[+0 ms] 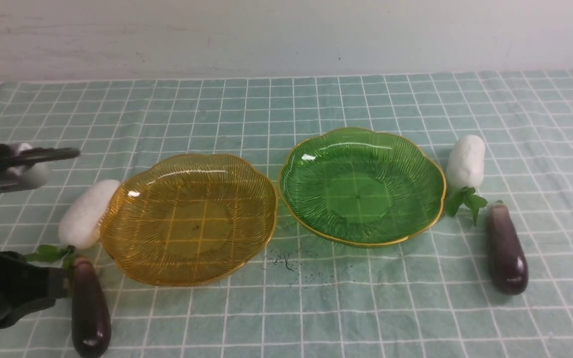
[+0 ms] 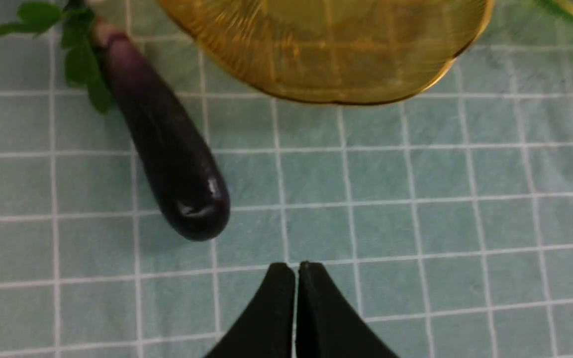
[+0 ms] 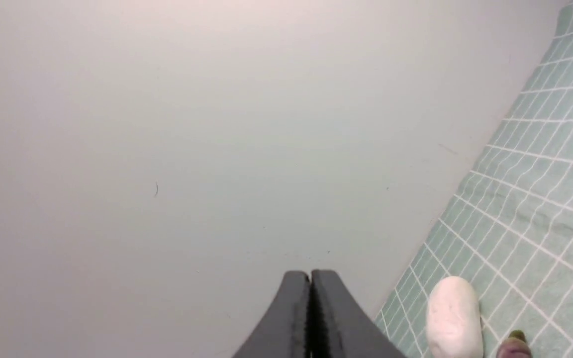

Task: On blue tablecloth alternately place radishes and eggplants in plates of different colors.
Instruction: 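Pick up the eggplant and place it in the yellow plate, then pick up the eggplant and place it on the yellow plate with the right gripper, then pick up the white radish and place it on the plate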

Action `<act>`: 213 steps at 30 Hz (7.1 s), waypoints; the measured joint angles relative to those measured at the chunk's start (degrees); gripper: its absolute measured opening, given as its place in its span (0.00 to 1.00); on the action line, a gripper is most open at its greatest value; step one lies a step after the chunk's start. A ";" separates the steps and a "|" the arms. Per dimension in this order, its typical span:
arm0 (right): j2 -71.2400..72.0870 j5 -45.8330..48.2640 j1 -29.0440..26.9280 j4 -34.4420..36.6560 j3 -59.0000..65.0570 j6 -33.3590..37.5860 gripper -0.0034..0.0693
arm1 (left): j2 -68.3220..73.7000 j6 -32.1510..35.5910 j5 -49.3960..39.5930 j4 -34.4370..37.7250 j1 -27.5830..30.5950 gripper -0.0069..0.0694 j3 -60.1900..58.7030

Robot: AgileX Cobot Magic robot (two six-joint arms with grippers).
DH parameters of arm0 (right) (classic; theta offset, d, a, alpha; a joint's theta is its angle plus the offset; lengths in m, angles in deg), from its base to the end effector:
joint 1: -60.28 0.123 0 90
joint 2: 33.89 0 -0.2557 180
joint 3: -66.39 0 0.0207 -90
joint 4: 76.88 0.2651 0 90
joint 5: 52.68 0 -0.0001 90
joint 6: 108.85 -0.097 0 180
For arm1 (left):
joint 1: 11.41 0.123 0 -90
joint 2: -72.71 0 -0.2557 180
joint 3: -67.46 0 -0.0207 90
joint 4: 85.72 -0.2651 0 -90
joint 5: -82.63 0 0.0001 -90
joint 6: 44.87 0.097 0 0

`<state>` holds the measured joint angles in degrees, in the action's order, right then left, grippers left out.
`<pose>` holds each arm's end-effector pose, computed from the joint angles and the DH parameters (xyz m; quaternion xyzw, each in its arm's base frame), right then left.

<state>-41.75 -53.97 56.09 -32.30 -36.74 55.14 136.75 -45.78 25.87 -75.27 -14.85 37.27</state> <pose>0.1048 -0.0091 0.2133 0.3627 0.5608 0.3470 0.6584 0.1998 -0.0268 0.2705 -0.0080 0.9645 -0.0956 0.2460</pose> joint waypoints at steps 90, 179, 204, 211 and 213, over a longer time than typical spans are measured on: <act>-109.15 53.10 5.09 -30.98 -69.56 16.01 0.77 | 45.35 4.86 14.68 -4.94 -6.97 0.81 25.53; -77.08 73.99 22.34 -33.65 -85.77 20.90 0.03 | 48.02 15.74 17.97 -3.26 10.65 0.87 25.48; -77.08 73.99 22.34 -33.70 -85.77 20.90 0.03 | 53.15 15.15 22.88 -3.16 10.65 0.76 25.54; -77.08 73.99 22.34 -33.75 -85.77 20.90 0.03 | 53.15 15.15 22.88 -4.40 10.65 0.69 26.67; -77.08 73.99 22.34 -33.75 -85.77 20.90 0.03 | 53.15 15.15 22.57 -5.26 10.65 0.69 27.20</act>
<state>-118.83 20.02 78.43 -66.05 -122.52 76.04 189.91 -30.62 48.45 -80.53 -4.20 64.46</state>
